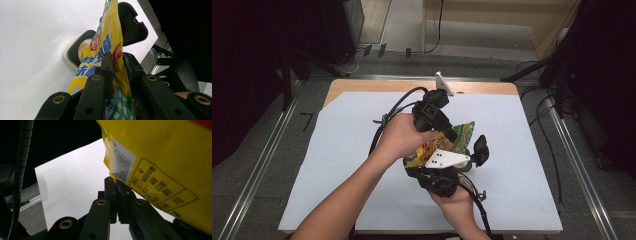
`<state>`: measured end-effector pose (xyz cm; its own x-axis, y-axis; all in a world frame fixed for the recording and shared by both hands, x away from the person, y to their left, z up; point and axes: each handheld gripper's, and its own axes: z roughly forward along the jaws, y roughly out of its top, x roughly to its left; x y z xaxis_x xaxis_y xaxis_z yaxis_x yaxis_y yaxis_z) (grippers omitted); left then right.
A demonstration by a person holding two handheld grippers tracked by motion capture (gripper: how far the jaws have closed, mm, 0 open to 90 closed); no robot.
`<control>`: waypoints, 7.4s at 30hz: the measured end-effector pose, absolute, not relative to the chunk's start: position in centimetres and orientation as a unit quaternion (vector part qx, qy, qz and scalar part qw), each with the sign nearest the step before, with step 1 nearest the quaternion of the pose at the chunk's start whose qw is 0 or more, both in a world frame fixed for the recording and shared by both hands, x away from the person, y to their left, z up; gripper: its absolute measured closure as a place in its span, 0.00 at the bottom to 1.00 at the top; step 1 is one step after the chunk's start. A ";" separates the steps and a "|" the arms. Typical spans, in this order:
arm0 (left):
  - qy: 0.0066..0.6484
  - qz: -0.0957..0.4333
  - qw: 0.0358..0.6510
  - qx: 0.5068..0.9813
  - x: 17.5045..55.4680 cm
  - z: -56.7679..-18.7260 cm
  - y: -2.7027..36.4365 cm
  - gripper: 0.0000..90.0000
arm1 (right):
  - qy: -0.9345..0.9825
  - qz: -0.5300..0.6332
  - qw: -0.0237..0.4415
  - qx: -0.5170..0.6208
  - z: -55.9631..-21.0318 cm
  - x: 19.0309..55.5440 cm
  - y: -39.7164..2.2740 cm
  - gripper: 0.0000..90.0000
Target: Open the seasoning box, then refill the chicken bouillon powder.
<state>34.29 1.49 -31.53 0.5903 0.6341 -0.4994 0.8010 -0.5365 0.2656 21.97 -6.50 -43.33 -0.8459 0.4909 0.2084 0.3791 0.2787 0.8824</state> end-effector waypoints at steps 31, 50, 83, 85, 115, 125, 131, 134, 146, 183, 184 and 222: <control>0.415 -0.170 0.240 0.861 34.2 -31.5 1.4 0.89 | 0.798 0.535 0.053 0.273 -43.3 21.9 -6.5 1.00; 0.416 -0.173 0.243 0.859 34.2 -31.6 1.5 0.89 | 0.799 0.533 0.055 0.273 -43.3 21.9 -6.5 1.00; 0.390 -0.152 0.242 0.875 33.9 -31.5 1.1 0.89 | 0.798 0.534 0.057 0.273 -43.1 21.9 -6.5 1.00; 0.395 -0.158 0.243 0.872 34.0 -31.5 1.2 0.89 | 0.798 0.534 0.057 0.273 -43.1 21.9 -6.5 1.00; 0.395 -0.151 0.255 0.870 33.9 -31.6 1.0 0.89 | 0.796 0.537 0.055 0.274 -43.1 22.0 -6.6 1.00; 0.392 -0.153 0.255 0.871 33.9 -31.6 1.2 0.89 | 0.797 0.536 0.056 0.273 -43.1 21.9 -6.6 1.00; 0.392 -0.155 0.258 0.869 34.0 -31.7 1.3 0.89 | 0.797 0.535 0.057 0.273 -43.1 22.0 -6.5 1.00; 0.392 -0.154 0.256 0.870 33.9 -31.6 1.2 0.89 | 0.797 0.536 0.057 0.273 -43.1 21.9 -6.5 1.00; 0.393 -0.155 0.262 0.868 34.0 -31.6 1.2 0.89 | 0.796 0.537 0.061 0.272 -43.0 21.9 -6.5 1.00; 0.390 -0.156 0.264 0.868 34.0 -31.7 1.3 0.88 | 0.797 0.536 0.061 0.272 -43.0 21.9 -6.5 1.00; 0.390 -0.156 0.264 0.868 34.0 -31.7 1.3 0.88 | 0.797 0.536 0.064 0.272 -43.0 21.9 -6.5 1.00; 0.391 -0.157 0.265 0.867 33.9 -31.7 1.3 0.88 | 0.798 0.535 0.065 0.270 -43.1 21.9 -6.4 1.00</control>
